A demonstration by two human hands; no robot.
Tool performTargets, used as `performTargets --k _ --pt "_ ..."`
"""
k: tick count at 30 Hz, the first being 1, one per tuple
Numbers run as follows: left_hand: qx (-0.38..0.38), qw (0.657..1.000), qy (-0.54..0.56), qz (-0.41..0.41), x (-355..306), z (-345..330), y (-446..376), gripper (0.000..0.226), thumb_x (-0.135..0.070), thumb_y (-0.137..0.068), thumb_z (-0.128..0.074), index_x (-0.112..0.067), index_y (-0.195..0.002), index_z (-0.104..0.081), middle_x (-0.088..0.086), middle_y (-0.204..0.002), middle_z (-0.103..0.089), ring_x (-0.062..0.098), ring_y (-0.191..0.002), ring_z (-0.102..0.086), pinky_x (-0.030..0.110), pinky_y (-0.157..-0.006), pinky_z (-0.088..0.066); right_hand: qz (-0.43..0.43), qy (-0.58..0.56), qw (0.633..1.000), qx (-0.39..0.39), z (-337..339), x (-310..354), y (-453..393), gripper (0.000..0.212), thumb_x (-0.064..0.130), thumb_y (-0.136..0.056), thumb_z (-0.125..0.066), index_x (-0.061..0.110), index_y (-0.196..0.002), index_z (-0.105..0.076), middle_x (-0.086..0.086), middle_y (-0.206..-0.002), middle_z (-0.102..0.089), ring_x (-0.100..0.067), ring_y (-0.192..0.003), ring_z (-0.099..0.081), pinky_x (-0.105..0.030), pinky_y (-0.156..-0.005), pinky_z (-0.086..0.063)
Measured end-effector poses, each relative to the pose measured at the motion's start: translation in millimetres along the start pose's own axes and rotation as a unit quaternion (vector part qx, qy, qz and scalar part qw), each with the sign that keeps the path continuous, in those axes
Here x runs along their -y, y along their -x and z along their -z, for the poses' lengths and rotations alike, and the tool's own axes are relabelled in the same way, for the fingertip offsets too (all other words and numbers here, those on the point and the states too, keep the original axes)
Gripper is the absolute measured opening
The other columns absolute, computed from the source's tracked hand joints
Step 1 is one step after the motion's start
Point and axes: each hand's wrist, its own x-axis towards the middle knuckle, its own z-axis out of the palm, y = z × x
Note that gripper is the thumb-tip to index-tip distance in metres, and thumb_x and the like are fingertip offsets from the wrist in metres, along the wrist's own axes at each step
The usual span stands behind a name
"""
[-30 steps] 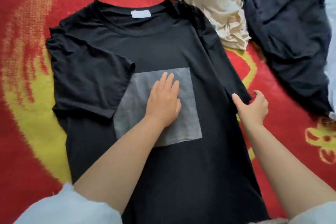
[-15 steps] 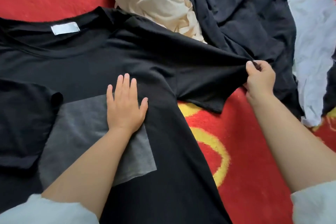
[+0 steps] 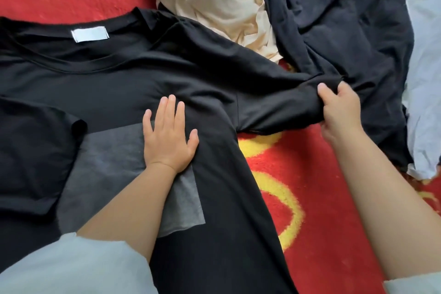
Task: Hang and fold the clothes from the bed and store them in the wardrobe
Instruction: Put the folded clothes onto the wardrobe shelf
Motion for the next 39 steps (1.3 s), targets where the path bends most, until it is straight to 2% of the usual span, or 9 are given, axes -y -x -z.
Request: performTargets --k 5,11,15,22,25,27,29,33,39 --pt "-0.061 0.978 0.193 0.060 16.9 27.2 21.0 0.051 -0.023 -0.084 -0.034 0.010 -0.115 -0.057 0.028 -0.128 -0.051 0.044 -0.121 -0.046 0.045 -0.101 -0.027 0.143 -0.011 0.986 0.084 -44.5 65.9 64.6 0.009 0.018 -0.086 -0.045 0.018 -0.082 -0.054 0.012 -0.081 -0.054 -0.006 -0.079 -0.047 -0.024 -0.077 -0.038" --pt "-0.134 0.957 0.206 0.154 86.4 78.3 62.6 0.041 -0.012 -0.086 -0.038 0.011 -0.113 -0.058 0.025 -0.124 -0.054 0.041 -0.118 -0.047 0.025 -0.102 -0.022 0.077 0.169 0.867 0.462 -89.1 60.4 167.3 0.044 0.017 -0.093 -0.052 0.019 -0.136 -0.042 0.011 -0.109 -0.052 -0.002 -0.100 -0.051 -0.017 -0.091 -0.043" --pt "-0.112 0.965 0.193 0.139 102.2 91.8 60.1 0.041 -0.012 -0.087 -0.037 0.008 -0.117 -0.056 0.020 -0.121 -0.057 0.037 -0.116 -0.048 0.013 -0.094 -0.020 0.134 0.236 0.916 0.296 -74.4 14.9 166.4 0.028 0.007 -0.090 -0.053 0.003 -0.117 -0.059 -0.008 -0.112 -0.062 -0.016 -0.104 -0.056 -0.024 -0.094 -0.042" --pt "-0.032 0.976 0.194 0.096 65.6 86.0 0.5 0.038 -0.020 -0.094 -0.049 -0.004 -0.128 -0.050 0.010 -0.129 -0.054 0.024 -0.123 -0.044 0.027 -0.100 -0.029 0.330 0.358 0.870 0.083 -85.0 -50.6 136.9 0.048 -0.009 -0.057 -0.074 0.000 -0.103 -0.064 -0.020 -0.087 -0.059 -0.038 -0.071 -0.058 -0.042 -0.062 -0.050" --pt "0.043 0.968 0.212 0.126 38.8 82.7 -51.5 0.045 -0.037 -0.092 -0.051 -0.007 -0.126 -0.052 0.007 -0.124 -0.056 0.021 -0.118 -0.048 0.027 -0.096 -0.033 0.345 0.284 0.893 0.054 -92.7 -59.4 119.1 0.026 -0.005 -0.066 -0.055 -0.002 -0.089 -0.064 -0.018 -0.076 -0.056 -0.035 -0.059 -0.056 -0.037 -0.049 -0.048" --pt "0.045 0.959 0.244 0.138 28.2 78.2 -78.5 0.028 -0.041 -0.090 -0.054 -0.014 -0.094 -0.063 0.008 -0.099 -0.062 0.020 -0.096 -0.056 0.026 -0.083 -0.039 0.349 0.240 0.904 0.059 -93.5 -63.4 114.3 0.022 0.005 -0.074 -0.044 -0.002 -0.083 -0.063 -0.016 -0.072 -0.054 -0.032 -0.055 -0.054 -0.031 -0.047 -0.043" --pt "0.027 0.949 0.283 0.136 23.0 73.0 -96.1 0.035 -0.035 -0.091 -0.054 -0.018 -0.062 -0.044 0.003 -0.066 -0.043 0.014 -0.062 -0.041 0.024 -0.057 -0.033 0.354 0.209 0.910 0.053 -94.5 -65.9 111.3 0.024 0.011 -0.074 -0.041 0.000 -0.082 -0.061 -0.016 -0.071 -0.054 -0.028 -0.056 -0.053 -0.023 -0.051 -0.037" --pt "-0.015 0.934 0.344 0.094 15.8 68.2 -118.3 0.030 -0.021 -0.097 -0.043 -0.016 -0.068 -0.042 -0.006 -0.066 -0.038 0.005 -0.060 -0.035 0.015 -0.054 -0.031 0.349 0.154 0.924 0.030 -90.8 -62.6 105.0 0.020 0.007 -0.072 -0.036 0.012 -0.090 -0.043 -0.018 -0.078 -0.059 -0.024 -0.070 -0.052 -0.023 -0.059 -0.035" --pt "-0.032 0.951 0.309 0.010 -9.8 69.7 -154.7 0.026 -0.016 -0.097 -0.043 -0.001 -0.111 -0.060 0.002 -0.098 -0.056 0.008 -0.093 -0.047 0.006 -0.071 -0.034 0.387 0.243 0.889 -0.002 -79.0 -68.6 92.9 0.025 0.002 -0.068 -0.036 0.013 -0.088 -0.047 -0.010 -0.056 -0.047 -0.024 -0.042 -0.044 -0.021 -0.038 -0.032"
